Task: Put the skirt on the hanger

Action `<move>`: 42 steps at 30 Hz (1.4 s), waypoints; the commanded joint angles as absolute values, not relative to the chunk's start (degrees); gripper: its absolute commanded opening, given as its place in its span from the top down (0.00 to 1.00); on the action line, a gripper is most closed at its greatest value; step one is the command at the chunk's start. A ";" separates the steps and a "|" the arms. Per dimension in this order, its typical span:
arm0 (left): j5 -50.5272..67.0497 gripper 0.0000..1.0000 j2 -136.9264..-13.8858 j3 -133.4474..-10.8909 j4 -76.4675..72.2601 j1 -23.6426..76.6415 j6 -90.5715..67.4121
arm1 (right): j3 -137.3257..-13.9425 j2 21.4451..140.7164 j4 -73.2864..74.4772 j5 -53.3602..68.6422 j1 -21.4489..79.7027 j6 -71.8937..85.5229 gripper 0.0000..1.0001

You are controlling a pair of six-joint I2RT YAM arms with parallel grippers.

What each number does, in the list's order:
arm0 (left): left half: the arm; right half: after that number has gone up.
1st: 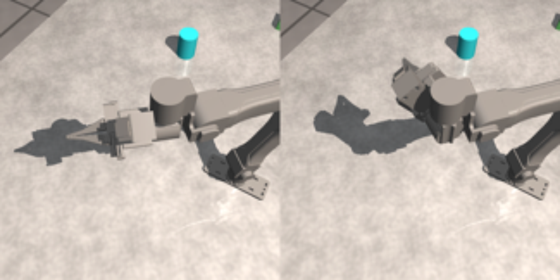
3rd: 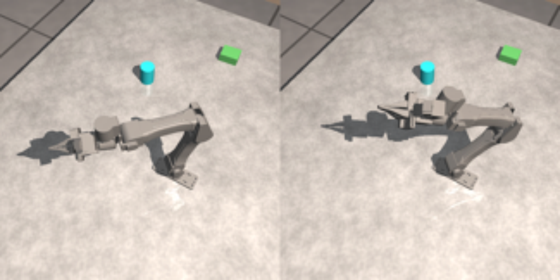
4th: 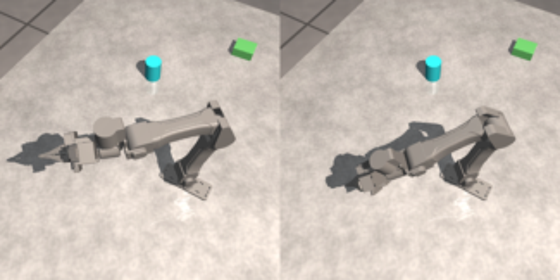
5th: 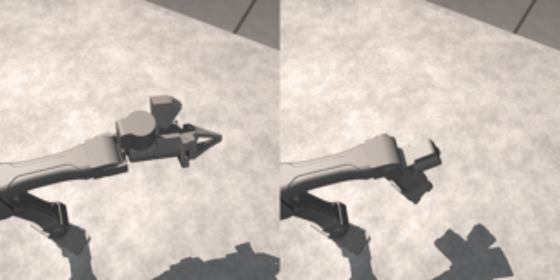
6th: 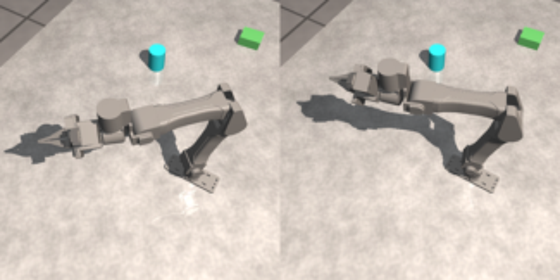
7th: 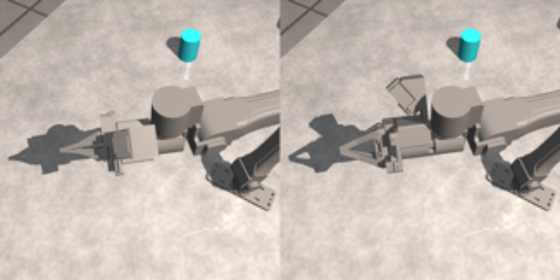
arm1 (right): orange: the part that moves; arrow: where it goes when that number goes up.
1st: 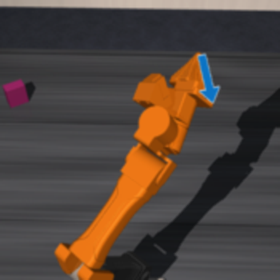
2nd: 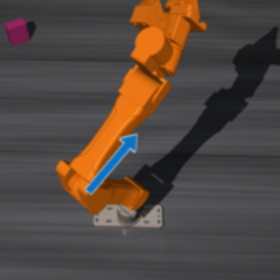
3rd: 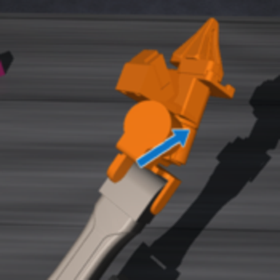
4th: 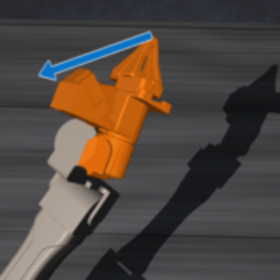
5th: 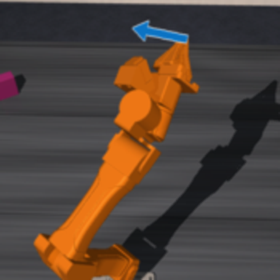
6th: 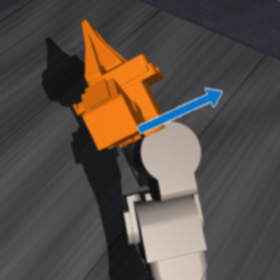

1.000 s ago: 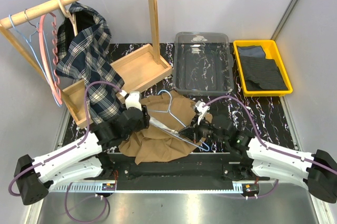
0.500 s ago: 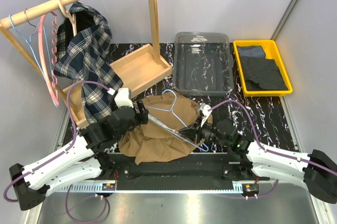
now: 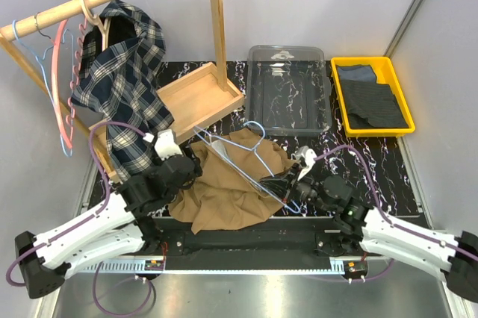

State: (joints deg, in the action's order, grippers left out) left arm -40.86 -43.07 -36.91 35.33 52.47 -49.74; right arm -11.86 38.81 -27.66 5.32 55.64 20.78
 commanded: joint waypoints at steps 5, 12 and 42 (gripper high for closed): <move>-37.91 0.23 -37.36 -39.19 28.75 52.47 -34.92 | -15.20 28.74 -13.54 4.22 56.07 18.19 1.00; -2.35 0.17 -34.89 -42.01 23.21 52.47 -15.40 | -21.08 36.02 -12.13 9.22 56.07 17.93 1.00; 21.35 0.52 -38.05 -33.84 -3.69 52.47 -9.67 | -28.48 45.00 -9.05 33.22 56.07 15.55 1.00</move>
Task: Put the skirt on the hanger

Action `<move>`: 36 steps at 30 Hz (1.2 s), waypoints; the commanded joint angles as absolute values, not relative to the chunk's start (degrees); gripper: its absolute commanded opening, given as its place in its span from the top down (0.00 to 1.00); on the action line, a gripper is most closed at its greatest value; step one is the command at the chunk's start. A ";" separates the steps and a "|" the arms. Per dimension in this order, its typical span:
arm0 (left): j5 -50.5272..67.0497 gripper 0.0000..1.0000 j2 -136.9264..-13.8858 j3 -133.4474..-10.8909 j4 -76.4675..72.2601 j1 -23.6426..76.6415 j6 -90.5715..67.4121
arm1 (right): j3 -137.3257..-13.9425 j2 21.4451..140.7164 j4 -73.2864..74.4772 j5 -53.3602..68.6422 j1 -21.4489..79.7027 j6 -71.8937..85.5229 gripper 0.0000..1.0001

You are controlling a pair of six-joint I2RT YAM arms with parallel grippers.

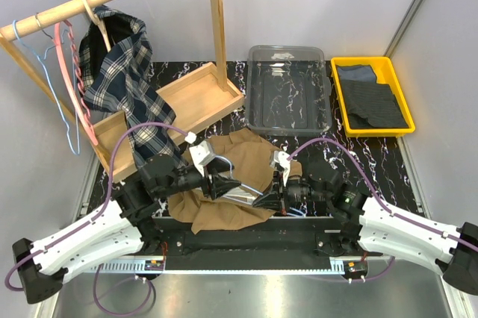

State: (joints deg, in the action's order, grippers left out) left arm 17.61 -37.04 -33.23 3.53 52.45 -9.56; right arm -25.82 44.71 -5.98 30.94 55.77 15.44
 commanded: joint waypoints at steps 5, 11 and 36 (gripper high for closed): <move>21.45 0.94 -39.64 -34.01 -3.34 52.47 -10.37 | -27.95 45.70 -9.49 31.21 56.07 15.73 1.00; 14.96 1.00 -40.25 -33.66 -2.02 52.47 -10.55 | -28.65 45.53 -6.25 18.76 56.07 16.79 0.86; -33.39 1.00 -49.03 -39.55 -1.32 52.47 -16.35 | -34.01 54.48 13.36 -0.52 59.23 22.94 0.27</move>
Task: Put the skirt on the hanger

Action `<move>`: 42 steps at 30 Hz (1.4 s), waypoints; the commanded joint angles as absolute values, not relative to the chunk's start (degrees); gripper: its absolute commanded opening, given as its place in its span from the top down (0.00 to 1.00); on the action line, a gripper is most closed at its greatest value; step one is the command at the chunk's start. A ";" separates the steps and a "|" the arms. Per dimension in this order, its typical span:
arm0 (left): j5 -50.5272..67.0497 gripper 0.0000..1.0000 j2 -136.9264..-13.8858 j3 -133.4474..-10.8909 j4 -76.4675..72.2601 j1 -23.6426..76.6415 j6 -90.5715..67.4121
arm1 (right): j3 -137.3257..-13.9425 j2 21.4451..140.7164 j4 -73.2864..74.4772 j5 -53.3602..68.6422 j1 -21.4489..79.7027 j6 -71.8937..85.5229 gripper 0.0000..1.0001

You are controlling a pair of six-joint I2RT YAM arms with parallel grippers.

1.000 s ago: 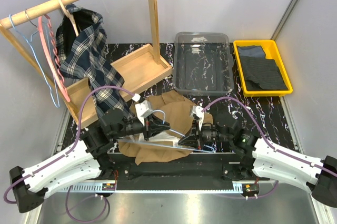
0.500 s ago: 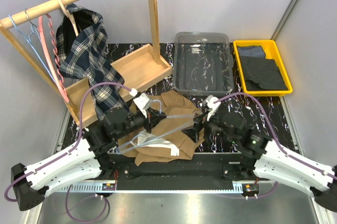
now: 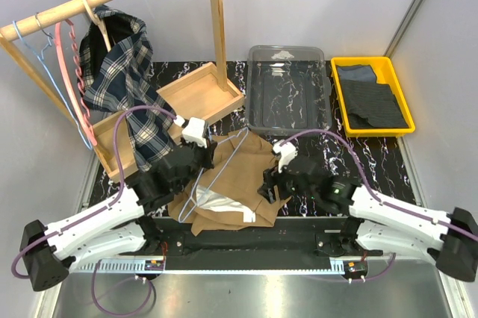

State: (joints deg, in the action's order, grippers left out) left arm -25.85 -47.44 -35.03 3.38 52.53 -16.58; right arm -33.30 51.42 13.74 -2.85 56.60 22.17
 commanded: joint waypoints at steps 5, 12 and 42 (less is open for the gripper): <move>-35.25 1.00 -52.03 -41.66 -2.02 52.47 -15.21 | -34.28 58.71 14.49 -4.38 64.50 23.55 0.27; -35.59 1.00 -53.70 -42.54 -1.67 52.47 -15.21 | -37.35 64.59 18.62 -17.21 73.29 29.42 0.23; -26.03 1.00 -46.41 -40.08 3.34 52.29 -14.77 | -46.59 75.95 40.27 -46.50 73.40 54.07 1.00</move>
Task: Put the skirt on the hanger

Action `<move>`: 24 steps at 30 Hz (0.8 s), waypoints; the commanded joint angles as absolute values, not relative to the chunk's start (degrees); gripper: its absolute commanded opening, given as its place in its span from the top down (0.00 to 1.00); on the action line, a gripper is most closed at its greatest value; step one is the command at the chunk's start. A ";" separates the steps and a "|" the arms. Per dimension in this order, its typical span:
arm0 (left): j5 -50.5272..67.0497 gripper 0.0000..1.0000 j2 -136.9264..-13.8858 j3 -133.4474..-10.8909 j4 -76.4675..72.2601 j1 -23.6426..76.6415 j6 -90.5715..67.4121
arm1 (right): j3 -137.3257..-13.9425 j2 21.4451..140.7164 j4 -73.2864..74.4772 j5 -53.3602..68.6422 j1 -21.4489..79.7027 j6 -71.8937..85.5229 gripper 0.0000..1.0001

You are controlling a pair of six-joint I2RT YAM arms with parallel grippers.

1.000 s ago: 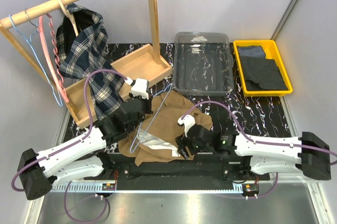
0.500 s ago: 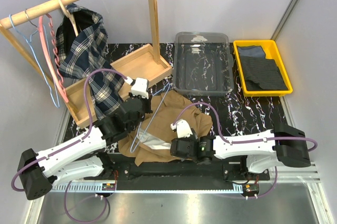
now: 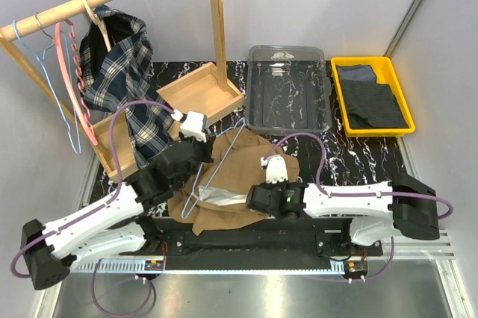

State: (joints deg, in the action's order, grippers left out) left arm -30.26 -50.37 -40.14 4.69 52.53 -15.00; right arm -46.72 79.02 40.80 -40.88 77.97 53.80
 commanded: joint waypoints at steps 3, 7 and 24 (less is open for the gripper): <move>-21.99 1.00 -44.39 -39.03 3.08 52.29 -14.06 | -44.66 72.61 35.78 -45.44 67.34 49.76 1.00; -14.52 1.00 -42.72 -37.53 1.06 52.29 -11.61 | -42.37 69.44 27.63 -42.64 60.04 43.35 1.00; -0.53 1.00 -39.46 -30.59 -9.76 52.47 -12.31 | -43.33 76.28 15.03 -30.68 48.34 36.74 1.00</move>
State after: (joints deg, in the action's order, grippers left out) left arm -2.94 -41.93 -31.05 -4.12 52.49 -12.10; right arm -42.19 74.67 18.85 -32.53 49.25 36.84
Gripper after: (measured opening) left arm 0.047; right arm 0.014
